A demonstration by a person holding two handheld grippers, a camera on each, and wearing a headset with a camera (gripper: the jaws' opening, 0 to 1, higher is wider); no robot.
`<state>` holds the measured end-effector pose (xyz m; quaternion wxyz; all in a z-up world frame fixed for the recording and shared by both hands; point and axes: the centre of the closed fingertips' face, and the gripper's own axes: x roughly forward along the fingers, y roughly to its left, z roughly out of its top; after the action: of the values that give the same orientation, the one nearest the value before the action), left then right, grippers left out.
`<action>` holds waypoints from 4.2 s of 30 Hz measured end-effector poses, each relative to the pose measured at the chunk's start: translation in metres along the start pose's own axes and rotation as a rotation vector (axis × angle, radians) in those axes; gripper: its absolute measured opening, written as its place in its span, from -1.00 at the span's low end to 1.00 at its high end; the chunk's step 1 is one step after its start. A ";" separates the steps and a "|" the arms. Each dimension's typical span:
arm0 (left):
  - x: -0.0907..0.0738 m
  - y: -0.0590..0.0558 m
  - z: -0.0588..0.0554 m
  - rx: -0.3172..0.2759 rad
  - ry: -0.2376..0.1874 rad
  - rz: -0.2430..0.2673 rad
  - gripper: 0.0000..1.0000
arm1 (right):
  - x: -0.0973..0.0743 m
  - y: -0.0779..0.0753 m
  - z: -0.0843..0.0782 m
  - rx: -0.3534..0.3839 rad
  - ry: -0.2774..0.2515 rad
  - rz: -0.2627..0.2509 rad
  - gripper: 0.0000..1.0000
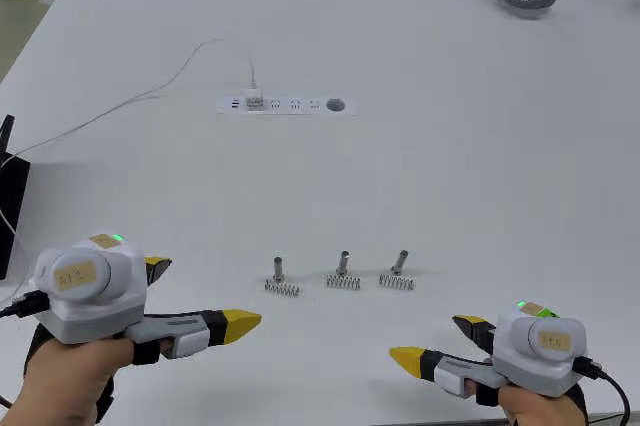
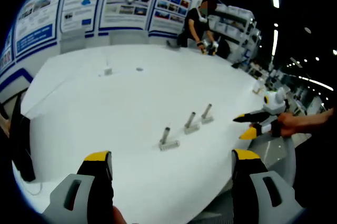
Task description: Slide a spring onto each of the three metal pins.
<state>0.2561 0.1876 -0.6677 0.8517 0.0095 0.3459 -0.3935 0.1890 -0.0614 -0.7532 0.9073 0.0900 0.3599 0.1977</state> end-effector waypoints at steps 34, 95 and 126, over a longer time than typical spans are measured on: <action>0.070 -0.034 -0.050 0.384 0.304 -0.197 0.85 | -0.006 0.011 0.001 -0.038 0.033 0.050 0.69; 0.130 -0.013 -0.078 0.358 0.303 -0.113 -0.41 | -0.012 0.008 -0.003 0.033 0.039 0.051 0.61; 0.116 -0.015 -0.071 0.315 0.255 -0.073 -0.80 | -0.011 0.018 -0.007 0.047 0.042 0.077 0.61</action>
<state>0.2567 0.1212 -0.7871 0.7742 0.1797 0.3853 -0.4689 0.1720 -0.0499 -0.7460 0.8889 0.1211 0.3797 0.2259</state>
